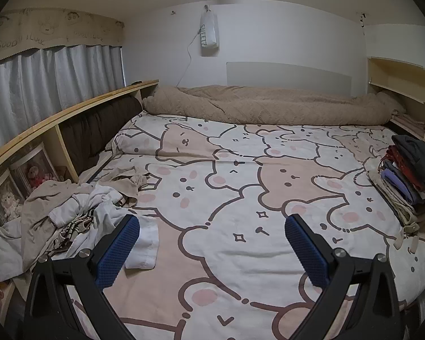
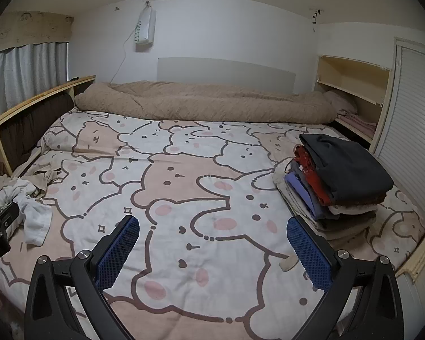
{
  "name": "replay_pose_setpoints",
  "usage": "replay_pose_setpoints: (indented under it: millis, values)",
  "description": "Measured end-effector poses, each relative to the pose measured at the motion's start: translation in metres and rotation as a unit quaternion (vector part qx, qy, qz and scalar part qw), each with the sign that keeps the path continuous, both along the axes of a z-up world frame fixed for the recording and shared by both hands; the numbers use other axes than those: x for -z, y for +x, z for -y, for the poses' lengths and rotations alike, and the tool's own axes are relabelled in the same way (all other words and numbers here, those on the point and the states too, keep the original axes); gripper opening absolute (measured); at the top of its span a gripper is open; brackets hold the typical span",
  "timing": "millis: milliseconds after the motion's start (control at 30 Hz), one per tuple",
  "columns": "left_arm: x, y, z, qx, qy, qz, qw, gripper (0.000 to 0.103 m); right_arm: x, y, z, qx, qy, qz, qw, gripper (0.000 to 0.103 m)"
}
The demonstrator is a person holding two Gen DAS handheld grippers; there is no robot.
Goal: Fold clothes
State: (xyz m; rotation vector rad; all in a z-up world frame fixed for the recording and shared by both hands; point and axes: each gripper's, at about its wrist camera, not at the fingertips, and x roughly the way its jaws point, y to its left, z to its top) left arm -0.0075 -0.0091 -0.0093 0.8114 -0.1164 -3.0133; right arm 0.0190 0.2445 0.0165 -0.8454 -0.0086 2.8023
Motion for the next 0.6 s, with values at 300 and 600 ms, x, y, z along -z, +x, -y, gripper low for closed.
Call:
replay_pose_setpoints:
  millis: [300, 600]
  values:
    - [0.0005, 0.001, -0.0011, 0.009, -0.011, -0.01, 0.9999, 0.103, 0.0029, -0.0039, 0.0021, -0.002, 0.001, 0.006, 1.0, 0.103]
    - [-0.0006, 0.0067, 0.0042, 0.01, 0.007, -0.037, 0.9992, 0.103, 0.0045, -0.0065, 0.0026, -0.004, -0.002, 0.007, 1.0, 0.103]
